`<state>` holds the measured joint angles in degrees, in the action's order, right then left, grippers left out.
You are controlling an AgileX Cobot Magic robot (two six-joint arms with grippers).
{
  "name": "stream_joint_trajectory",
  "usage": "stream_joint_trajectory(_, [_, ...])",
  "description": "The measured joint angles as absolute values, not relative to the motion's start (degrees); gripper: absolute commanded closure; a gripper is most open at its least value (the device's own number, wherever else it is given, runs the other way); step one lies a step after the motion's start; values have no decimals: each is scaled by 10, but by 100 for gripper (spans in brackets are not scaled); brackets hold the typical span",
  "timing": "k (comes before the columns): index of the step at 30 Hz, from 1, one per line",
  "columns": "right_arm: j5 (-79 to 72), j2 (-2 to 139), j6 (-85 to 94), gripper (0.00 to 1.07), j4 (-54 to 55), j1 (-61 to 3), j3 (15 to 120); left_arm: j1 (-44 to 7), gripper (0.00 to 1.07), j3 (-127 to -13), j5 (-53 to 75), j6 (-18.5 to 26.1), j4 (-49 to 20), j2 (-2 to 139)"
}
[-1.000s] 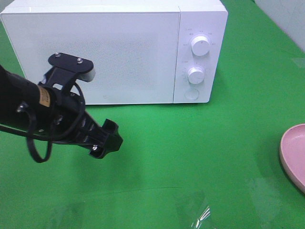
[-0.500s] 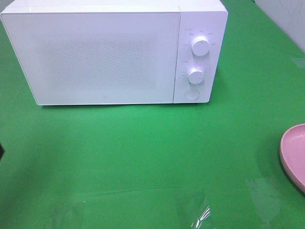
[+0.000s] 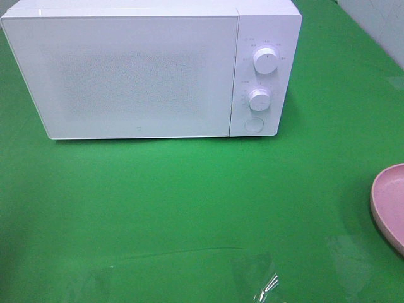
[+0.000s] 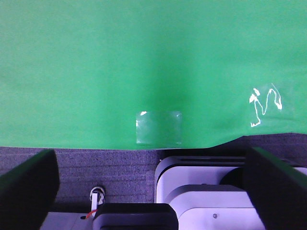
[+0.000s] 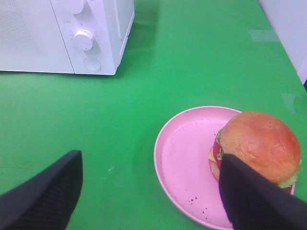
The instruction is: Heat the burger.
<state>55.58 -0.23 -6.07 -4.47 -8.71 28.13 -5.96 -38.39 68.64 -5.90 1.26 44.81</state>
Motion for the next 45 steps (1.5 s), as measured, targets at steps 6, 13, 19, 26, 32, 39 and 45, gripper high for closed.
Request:
stream_joint_trajectory(6, [556, -2, -61, 31, -45, -87, 281, -60, 10, -327, 689, -57, 28, 301])
stream_joint_trajectory(13, [556, -2, -61, 31, -45, -87, 281, -60, 10, -317, 654, -57, 36, 167])
stream_joint_trajectory(19, [556, -2, -61, 31, -45, -87, 281, -60, 10, -298, 626, -43, 38, 98])
stream_joint_trajectory(26, [556, -2, -61, 31, -45, -87, 281, -56, 10, -297, 621, -36, 37, 39])
stream_joint_trajectory(32, [556, -2, -61, 31, -45, -87, 281, -6, 10, -297, 619, -36, 37, 15])
stream_joint_trajectory(39, [556, -2, -61, 31, -45, -87, 281, 14, 10, -297, 618, -34, 37, -2])
stream_joint_trajectory(45, [556, -2, -61, 31, -45, -87, 281, 14, 10, -297, 618, -34, 37, -2])
